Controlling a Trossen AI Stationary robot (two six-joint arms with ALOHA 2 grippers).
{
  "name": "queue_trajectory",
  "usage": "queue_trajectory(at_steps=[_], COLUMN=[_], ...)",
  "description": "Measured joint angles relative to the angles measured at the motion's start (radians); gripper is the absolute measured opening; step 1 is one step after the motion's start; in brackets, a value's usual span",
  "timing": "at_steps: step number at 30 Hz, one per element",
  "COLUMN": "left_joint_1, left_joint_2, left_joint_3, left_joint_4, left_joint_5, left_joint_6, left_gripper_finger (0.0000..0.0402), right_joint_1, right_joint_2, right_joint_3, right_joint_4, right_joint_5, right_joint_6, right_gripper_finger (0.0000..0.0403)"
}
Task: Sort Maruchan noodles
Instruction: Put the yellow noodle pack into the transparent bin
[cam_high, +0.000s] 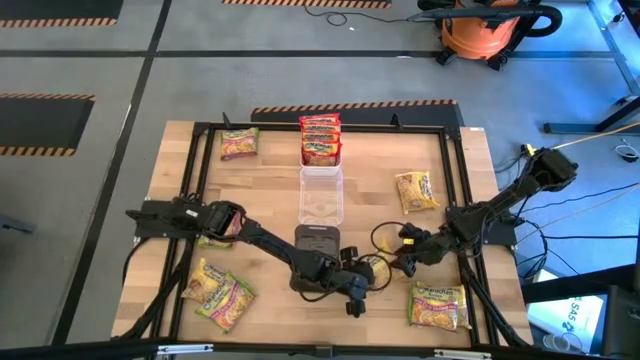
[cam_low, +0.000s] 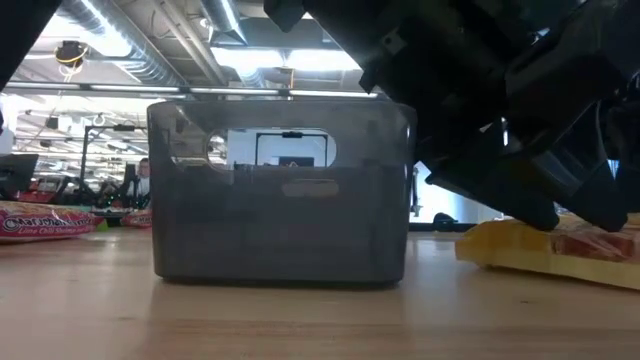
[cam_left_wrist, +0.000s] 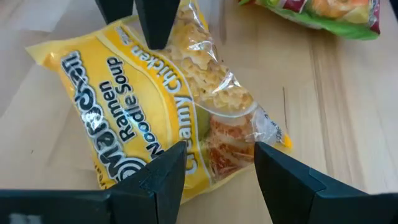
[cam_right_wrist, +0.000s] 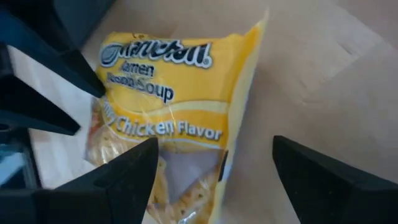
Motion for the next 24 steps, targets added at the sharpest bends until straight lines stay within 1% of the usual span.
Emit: queue_trajectory(at_steps=[3,10,15,18,20,22,24], left_joint_1=[0.001,0.016,0.025,0.028,0.027,0.024,0.025], left_joint_2=[0.0,0.0,0.0,0.0,0.0,0.0,0.0], left_joint_3=[0.0,0.0,0.0,0.0,0.0,0.0,0.0], left_joint_4=[-0.002,-0.003,-0.004,-0.003,-0.003,-0.002,0.0], left_joint_5=[0.0,0.002,0.005,0.005,0.007,0.011,0.011], left_joint_6=[0.0,0.0,0.001,0.0,0.0,0.0,0.0], left_gripper_finger=[0.0183,0.0183,0.0183,0.0183,0.0183,0.0183,0.0183], right_joint_1=[-0.012,-0.01,-0.01,-0.01,-0.01,-0.01,-0.01], right_joint_2=[-0.001,0.012,0.088,0.145,0.178,0.201,0.21], right_joint_3=[-0.035,-0.044,-0.044,-0.044,-0.045,-0.046,-0.046], right_joint_4=[0.086,0.178,0.27,0.361,0.427,0.481,0.498], right_joint_5=[-0.024,-0.062,-0.07,-0.042,-0.03,-0.032,-0.021], right_joint_6=[-0.001,0.006,0.006,0.002,-0.028,-0.045,-0.048], right_gripper_finger=[0.0308,0.0308,0.0308,0.0308,0.0307,0.0298,0.0281])
